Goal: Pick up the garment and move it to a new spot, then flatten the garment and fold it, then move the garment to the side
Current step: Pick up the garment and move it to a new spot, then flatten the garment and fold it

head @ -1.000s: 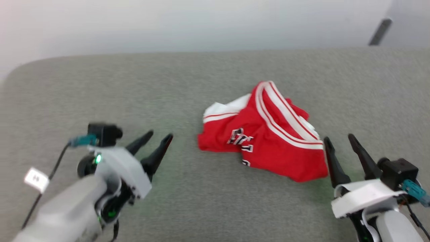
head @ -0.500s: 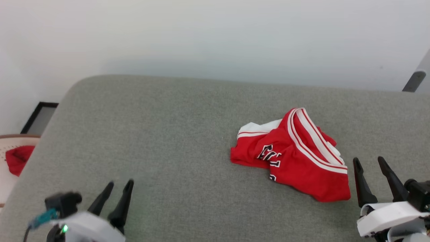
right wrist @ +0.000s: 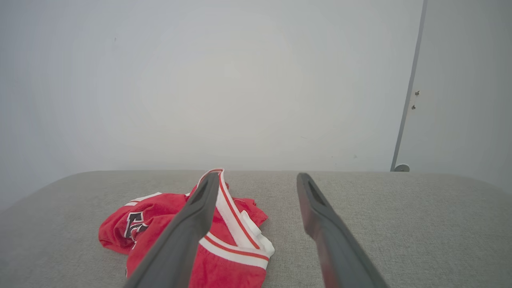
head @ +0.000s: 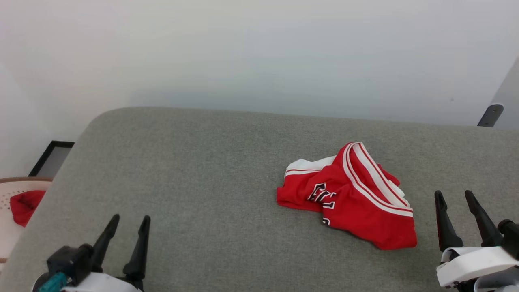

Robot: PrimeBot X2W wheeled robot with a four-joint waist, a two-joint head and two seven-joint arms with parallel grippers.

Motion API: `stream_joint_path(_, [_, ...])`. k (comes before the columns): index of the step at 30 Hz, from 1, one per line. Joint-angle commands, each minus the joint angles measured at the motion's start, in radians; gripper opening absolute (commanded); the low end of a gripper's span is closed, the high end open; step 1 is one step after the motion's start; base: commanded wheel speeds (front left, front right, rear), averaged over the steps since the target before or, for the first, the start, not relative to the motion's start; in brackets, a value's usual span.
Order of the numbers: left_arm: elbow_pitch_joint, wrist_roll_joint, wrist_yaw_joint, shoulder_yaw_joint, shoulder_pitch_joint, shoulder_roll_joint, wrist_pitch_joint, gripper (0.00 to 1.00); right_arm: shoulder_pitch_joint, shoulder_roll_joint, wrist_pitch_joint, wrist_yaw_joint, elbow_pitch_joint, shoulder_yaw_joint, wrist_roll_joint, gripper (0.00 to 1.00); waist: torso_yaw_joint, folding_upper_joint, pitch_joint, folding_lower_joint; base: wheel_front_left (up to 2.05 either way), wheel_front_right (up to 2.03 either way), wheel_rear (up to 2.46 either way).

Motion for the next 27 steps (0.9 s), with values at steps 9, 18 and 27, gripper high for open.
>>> stream_joint_path(9, [0.037,0.081,-0.036,0.083,0.084,-0.095,0.0,1.0,0.018,0.021,0.0,0.0,0.008,0.0,-0.001,1.0,-0.011,0.0,0.013,0.0,0.0,0.0,0.0])
stream_joint_path(18, [0.058,0.13,-0.082,0.131,0.08,-0.13,0.0,1.0,0.009,0.02,-0.001,0.0,0.013,-0.001,-0.001,1.0,-0.01,0.0,0.017,0.0,0.0,0.0,0.0])
stream_joint_path(27, [0.078,0.144,-0.112,0.124,0.044,-0.138,0.004,1.0,0.003,0.036,-0.003,0.0,0.017,0.018,0.004,1.0,-0.022,0.0,0.032,0.0,0.0,0.0,0.0])
